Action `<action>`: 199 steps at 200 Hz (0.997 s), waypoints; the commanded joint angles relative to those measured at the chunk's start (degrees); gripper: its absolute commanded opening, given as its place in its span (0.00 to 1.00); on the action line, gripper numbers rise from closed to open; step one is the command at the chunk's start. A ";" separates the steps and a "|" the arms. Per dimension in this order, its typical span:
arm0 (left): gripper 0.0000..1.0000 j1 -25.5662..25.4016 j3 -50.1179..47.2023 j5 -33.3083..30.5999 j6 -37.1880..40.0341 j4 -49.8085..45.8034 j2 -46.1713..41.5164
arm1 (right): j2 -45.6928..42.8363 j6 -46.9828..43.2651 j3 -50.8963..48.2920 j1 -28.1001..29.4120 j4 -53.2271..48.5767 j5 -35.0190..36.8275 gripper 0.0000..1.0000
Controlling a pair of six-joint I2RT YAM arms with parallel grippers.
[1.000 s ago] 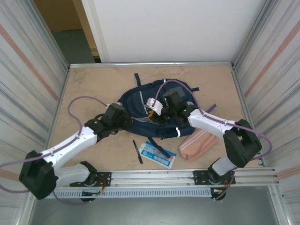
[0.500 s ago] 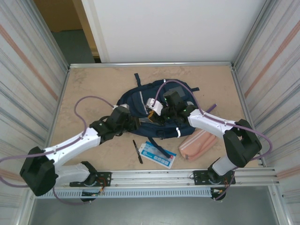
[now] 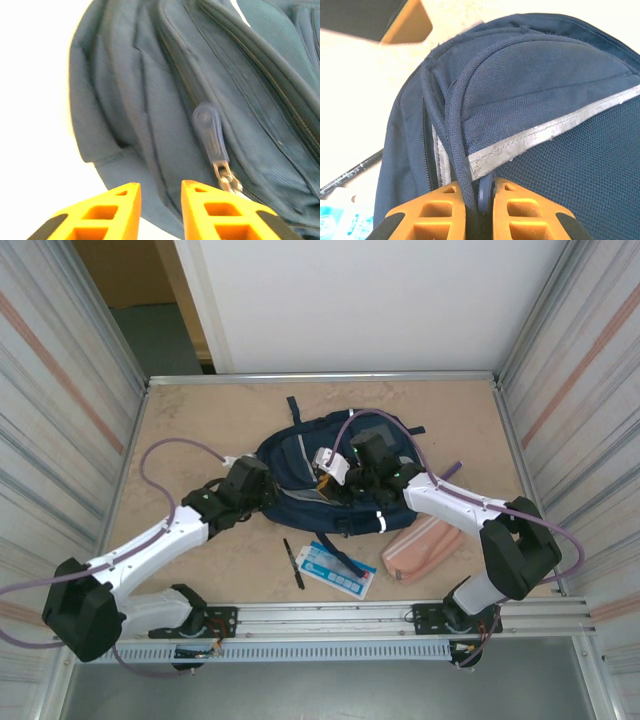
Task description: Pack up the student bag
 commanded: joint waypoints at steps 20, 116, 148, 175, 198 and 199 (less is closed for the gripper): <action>0.30 1.51 -2.71 8.21 7.53 4.67 -0.78 | -2.51 -1.14 0.79 -0.27 0.71 -2.67 0.07; 0.51 1.52 -4.09 15.38 25.47 9.74 -7.12 | -1.60 -1.29 1.62 -0.25 -0.25 -3.92 0.08; 0.50 1.58 -2.92 15.67 29.32 8.25 -4.52 | -1.45 -1.50 1.89 -0.21 -0.60 -4.51 0.08; 0.48 3.03 -3.35 18.33 29.71 9.49 -2.57 | -1.73 -1.72 1.91 -0.27 -0.93 -4.62 0.08; 0.43 6.54 -5.95 25.75 29.24 13.33 -1.91 | -1.85 -1.89 1.97 -0.29 -1.31 -4.69 0.08; 0.43 6.74 -6.09 26.24 29.12 13.63 -1.85 | -1.85 -1.91 1.99 -0.33 -1.31 -4.69 0.08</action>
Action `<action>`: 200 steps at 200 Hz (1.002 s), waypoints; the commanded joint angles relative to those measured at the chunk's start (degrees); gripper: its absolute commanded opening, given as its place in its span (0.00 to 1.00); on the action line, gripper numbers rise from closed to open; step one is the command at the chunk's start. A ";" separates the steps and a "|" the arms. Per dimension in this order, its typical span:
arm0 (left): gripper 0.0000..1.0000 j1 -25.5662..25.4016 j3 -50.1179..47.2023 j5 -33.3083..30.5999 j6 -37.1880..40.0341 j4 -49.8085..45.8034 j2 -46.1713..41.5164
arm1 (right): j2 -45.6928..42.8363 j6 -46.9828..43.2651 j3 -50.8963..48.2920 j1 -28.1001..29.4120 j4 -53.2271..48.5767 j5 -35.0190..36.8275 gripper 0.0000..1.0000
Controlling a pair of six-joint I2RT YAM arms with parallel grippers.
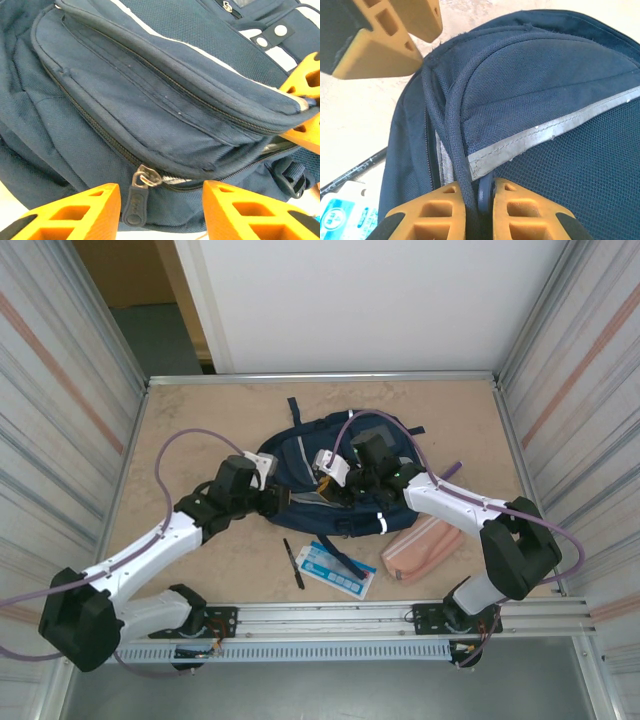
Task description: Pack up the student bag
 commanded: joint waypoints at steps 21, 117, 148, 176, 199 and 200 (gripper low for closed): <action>0.36 7.43 -3.91 17.34 2.71 7.54 2.18 | -1.99 -1.62 2.12 -0.32 -0.21 -3.57 0.08; 0.00 8.08 -1.90 30.65 9.48 9.23 8.18 | -2.94 -10.10 3.52 -0.32 -8.49 -2.27 0.08; 0.00 8.15 -3.30 28.78 9.16 7.22 5.01 | -3.20 -23.13 7.47 -3.03 -20.73 3.34 0.07; 0.00 11.37 -4.00 24.34 10.61 3.78 5.21 | -5.16 -29.22 6.52 -3.48 -22.89 3.22 0.02; 0.00 17.49 -4.00 27.99 9.63 5.43 8.21 | -6.53 -31.96 3.81 -3.48 -21.89 7.10 0.01; 0.00 17.66 -3.98 28.04 9.60 5.45 8.36 | -6.52 -32.00 3.75 -3.49 -21.89 7.18 0.01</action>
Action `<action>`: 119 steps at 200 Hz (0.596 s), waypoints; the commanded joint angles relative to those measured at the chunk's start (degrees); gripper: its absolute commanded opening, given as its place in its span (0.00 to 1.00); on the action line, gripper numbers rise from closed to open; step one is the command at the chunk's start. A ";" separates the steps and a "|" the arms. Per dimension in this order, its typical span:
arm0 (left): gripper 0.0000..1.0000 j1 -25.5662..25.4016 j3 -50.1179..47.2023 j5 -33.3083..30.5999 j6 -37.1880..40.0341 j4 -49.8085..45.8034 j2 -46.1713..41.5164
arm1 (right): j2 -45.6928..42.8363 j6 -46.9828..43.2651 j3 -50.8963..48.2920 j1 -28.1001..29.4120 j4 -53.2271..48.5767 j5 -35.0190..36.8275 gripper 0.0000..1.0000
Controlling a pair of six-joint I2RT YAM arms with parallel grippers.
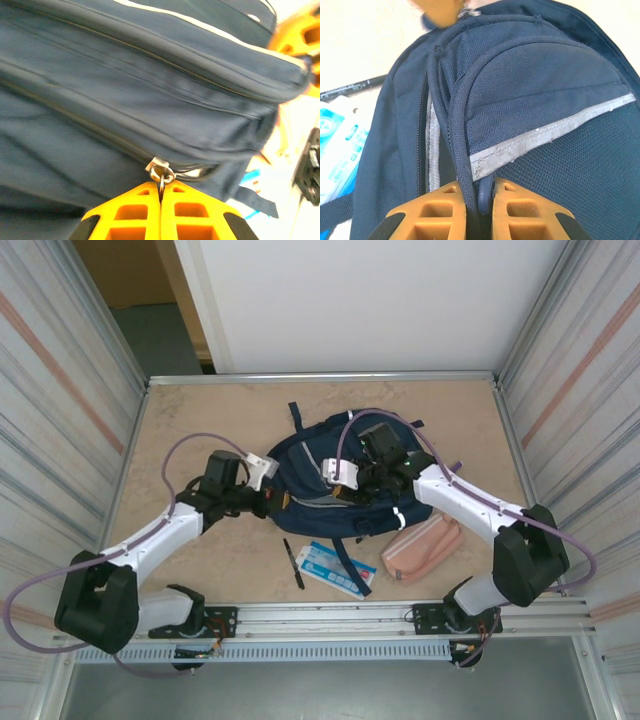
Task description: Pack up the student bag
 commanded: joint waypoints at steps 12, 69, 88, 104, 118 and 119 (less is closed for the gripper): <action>0.00 6.52 -0.45 -0.53 0.71 -0.11 3.27 | -3.32 -7.67 -1.62 -0.62 -3.49 5.77 0.01; 0.00 2.45 -1.14 1.37 0.55 4.46 0.84 | -3.14 -9.27 -3.87 -0.76 5.45 10.82 0.03; 0.00 -0.29 -2.59 -0.76 -0.45 5.23 -2.09 | -1.28 -11.58 -0.88 -1.99 7.44 8.87 0.02; 0.00 -2.49 -3.16 -4.69 -0.87 3.20 -4.45 | 1.55 -13.57 4.04 -2.92 7.20 6.37 0.02; 0.00 -3.32 -3.79 -5.23 -2.13 2.68 -5.51 | 4.48 -15.18 7.81 -3.60 7.28 3.98 0.02; 0.00 -3.38 -3.90 -5.24 -2.25 2.66 -5.59 | 4.81 -15.26 7.98 -3.68 7.30 3.86 0.02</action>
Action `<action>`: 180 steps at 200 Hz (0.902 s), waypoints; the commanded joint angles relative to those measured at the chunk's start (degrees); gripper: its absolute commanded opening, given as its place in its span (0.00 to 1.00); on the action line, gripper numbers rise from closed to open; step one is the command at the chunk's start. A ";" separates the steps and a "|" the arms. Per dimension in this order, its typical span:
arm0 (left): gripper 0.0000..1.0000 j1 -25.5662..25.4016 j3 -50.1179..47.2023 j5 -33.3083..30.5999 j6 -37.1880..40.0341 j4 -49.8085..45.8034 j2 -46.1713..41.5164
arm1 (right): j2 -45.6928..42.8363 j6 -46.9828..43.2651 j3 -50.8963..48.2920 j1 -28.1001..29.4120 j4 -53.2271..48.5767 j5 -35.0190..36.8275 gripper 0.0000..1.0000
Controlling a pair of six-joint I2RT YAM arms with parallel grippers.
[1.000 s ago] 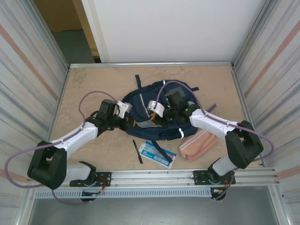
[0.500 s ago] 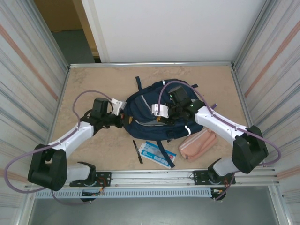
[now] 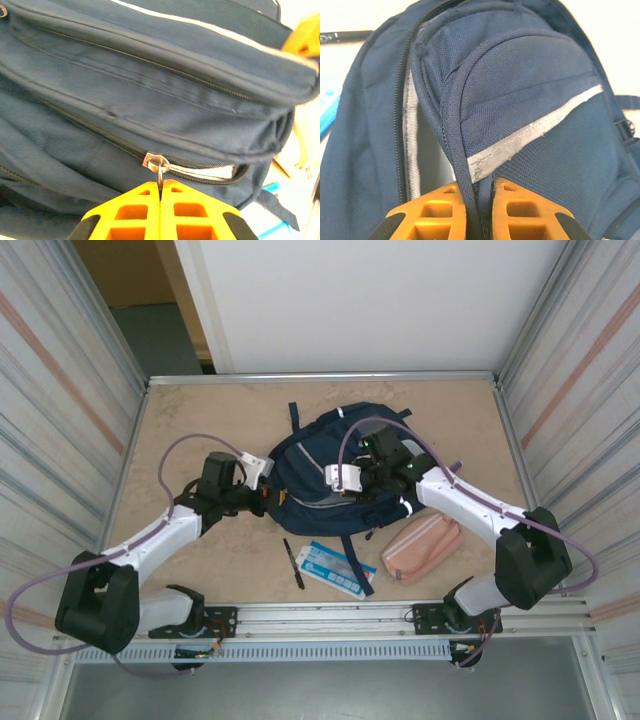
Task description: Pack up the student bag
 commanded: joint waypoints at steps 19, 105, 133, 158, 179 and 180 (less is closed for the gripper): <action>0.00 -2.95 -2.41 -2.68 -4.12 -1.88 -4.83 | 8.86 -6.39 10.67 -3.10 6.26 -1.44 0.13; 0.00 -12.29 0.56 -6.11 -8.65 -2.11 -6.90 | -3.46 11.81 -7.31 2.75 21.94 8.20 0.99; 0.00 -14.10 1.88 -5.14 -9.48 -1.89 -5.37 | -8.10 31.99 -7.02 2.37 21.15 8.79 0.99; 0.00 -14.67 1.72 -5.57 -9.80 -2.84 -6.15 | -5.72 60.75 1.59 -0.62 4.97 12.42 0.99; 0.00 -14.73 1.24 -6.80 -9.92 -3.44 -7.02 | -0.01 82.03 10.33 -7.03 -8.98 -3.37 0.99; 0.00 -14.70 1.28 -6.87 -9.99 -3.48 -7.02 | 0.20 83.20 10.38 -7.26 -9.10 -4.26 1.00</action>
